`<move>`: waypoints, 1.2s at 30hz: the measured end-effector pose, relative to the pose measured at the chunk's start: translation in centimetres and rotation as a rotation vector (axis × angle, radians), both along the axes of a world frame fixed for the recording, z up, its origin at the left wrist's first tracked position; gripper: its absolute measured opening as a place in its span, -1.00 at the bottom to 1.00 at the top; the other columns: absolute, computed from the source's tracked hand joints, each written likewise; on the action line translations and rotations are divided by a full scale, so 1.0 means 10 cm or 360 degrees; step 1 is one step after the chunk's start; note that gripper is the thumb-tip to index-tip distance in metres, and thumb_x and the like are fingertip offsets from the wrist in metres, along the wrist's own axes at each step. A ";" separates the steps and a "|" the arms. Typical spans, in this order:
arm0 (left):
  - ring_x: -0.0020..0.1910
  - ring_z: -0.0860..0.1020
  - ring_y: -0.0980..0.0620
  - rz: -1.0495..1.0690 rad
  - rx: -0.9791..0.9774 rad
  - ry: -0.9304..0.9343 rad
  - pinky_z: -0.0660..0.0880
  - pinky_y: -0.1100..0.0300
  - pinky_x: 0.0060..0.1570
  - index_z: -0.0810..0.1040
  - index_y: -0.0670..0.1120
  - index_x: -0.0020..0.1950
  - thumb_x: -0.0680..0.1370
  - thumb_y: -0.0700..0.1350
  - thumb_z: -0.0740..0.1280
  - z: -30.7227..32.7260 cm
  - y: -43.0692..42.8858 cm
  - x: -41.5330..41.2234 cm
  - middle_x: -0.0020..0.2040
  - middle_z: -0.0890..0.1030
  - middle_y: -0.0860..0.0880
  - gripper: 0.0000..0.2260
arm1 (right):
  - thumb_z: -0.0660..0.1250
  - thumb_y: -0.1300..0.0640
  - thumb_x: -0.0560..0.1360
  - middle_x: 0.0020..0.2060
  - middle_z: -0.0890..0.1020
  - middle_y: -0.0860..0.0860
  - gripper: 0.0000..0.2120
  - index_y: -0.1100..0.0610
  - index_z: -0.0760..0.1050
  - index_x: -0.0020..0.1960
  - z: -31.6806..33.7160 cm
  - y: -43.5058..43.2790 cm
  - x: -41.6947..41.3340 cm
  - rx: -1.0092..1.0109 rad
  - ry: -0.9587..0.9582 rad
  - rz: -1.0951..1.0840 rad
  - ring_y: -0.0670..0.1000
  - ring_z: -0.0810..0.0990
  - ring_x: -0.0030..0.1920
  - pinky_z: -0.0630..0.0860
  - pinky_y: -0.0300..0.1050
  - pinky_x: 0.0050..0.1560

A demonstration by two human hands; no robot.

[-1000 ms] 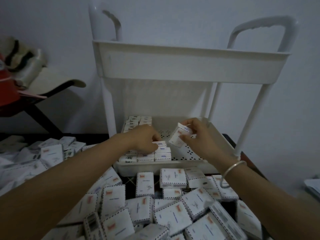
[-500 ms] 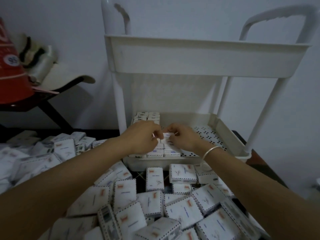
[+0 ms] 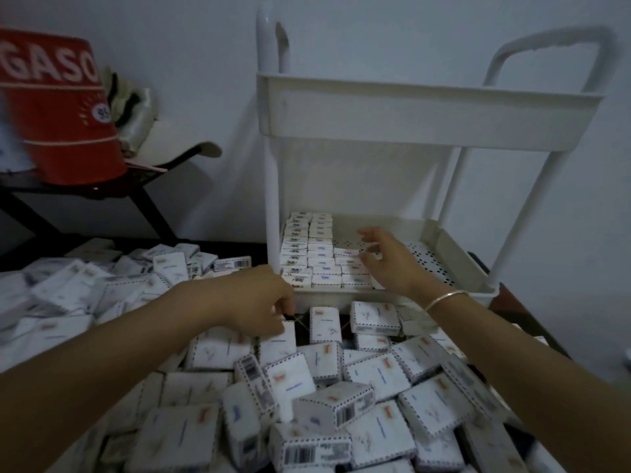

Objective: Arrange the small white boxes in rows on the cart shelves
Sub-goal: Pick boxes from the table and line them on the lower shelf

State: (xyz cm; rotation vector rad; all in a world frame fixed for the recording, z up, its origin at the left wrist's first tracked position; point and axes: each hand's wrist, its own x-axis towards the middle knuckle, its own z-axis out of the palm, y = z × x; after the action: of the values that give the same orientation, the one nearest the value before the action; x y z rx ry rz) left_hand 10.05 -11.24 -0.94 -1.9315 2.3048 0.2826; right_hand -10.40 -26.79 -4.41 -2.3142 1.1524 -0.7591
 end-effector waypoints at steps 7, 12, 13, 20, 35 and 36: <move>0.34 0.22 -0.03 -0.0006 0.0025 -0.0211 0.28 0.04 0.33 0.58 0.02 0.14 0.45 0.18 0.37 -0.19 0.08 0.05 0.18 0.44 0.04 -0.64 | 0.26 0.28 0.54 -0.09 0.60 -0.14 -0.73 -0.01 0.48 0.16 0.08 0.38 -0.43 -0.0252 0.0114 0.0132 -0.14 0.57 -0.10 0.55 -0.17 -0.06; 0.23 0.35 0.04 0.0056 -0.0064 0.0000 0.38 0.10 0.24 0.44 0.10 0.16 0.40 0.12 0.47 -0.19 0.11 0.00 0.17 0.43 0.05 -0.60 | 0.25 0.08 0.56 -0.01 0.61 -0.12 -0.80 -0.05 0.52 0.16 -0.02 0.50 -0.58 -0.0484 0.0672 0.0125 -0.07 0.55 0.00 0.54 -0.06 0.03; 0.17 0.39 0.06 0.0056 -0.0098 0.0043 0.41 0.12 0.19 0.41 0.12 0.12 0.39 0.10 0.49 -0.17 0.13 -0.02 0.14 0.45 0.06 -0.61 | 0.26 0.02 0.55 0.03 0.59 -0.10 -0.78 -0.05 0.49 0.19 -0.04 0.51 -0.60 -0.0473 0.0781 0.0106 -0.05 0.53 0.04 0.51 -0.06 0.06; -0.08 0.49 0.18 0.0098 -0.0316 0.0408 0.46 0.26 -0.13 0.41 0.15 0.13 0.43 -0.04 0.48 0.00 0.23 -0.03 -0.08 0.56 0.11 -0.63 | 0.37 -0.25 0.41 0.09 0.51 -0.03 -0.42 -0.01 0.41 0.33 -0.14 0.53 -0.57 -0.0431 0.0981 0.0051 -0.01 0.38 0.12 0.39 -0.09 0.12; -0.07 0.58 0.12 0.0309 -0.0581 0.0900 0.58 0.18 -0.14 0.45 0.08 -0.02 0.41 -0.26 0.40 0.13 0.01 -0.09 -0.02 0.59 0.12 -0.71 | 0.44 -0.03 0.45 -0.17 0.54 -0.12 -0.63 -0.15 0.37 0.19 0.07 0.61 -0.59 -0.0083 0.0317 0.0220 -0.08 0.55 -0.15 0.55 -0.10 -0.06; -0.09 0.58 0.14 0.0331 -0.0620 0.0950 0.56 0.24 -0.19 0.45 0.07 -0.03 0.41 -0.26 0.40 0.16 -0.07 -0.10 -0.02 0.59 0.11 -0.71 | 0.40 -0.06 0.48 -0.17 0.52 -0.15 -0.66 -0.17 0.39 0.21 0.09 0.59 -0.60 -0.0072 0.0274 0.0227 -0.15 0.55 -0.14 0.55 -0.16 -0.07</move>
State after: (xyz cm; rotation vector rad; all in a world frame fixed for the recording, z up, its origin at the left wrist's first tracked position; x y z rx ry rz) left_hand 9.00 -11.92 0.68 -2.5737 2.6679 0.5272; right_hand -16.39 -20.89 -3.51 -2.5088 1.0358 -0.5489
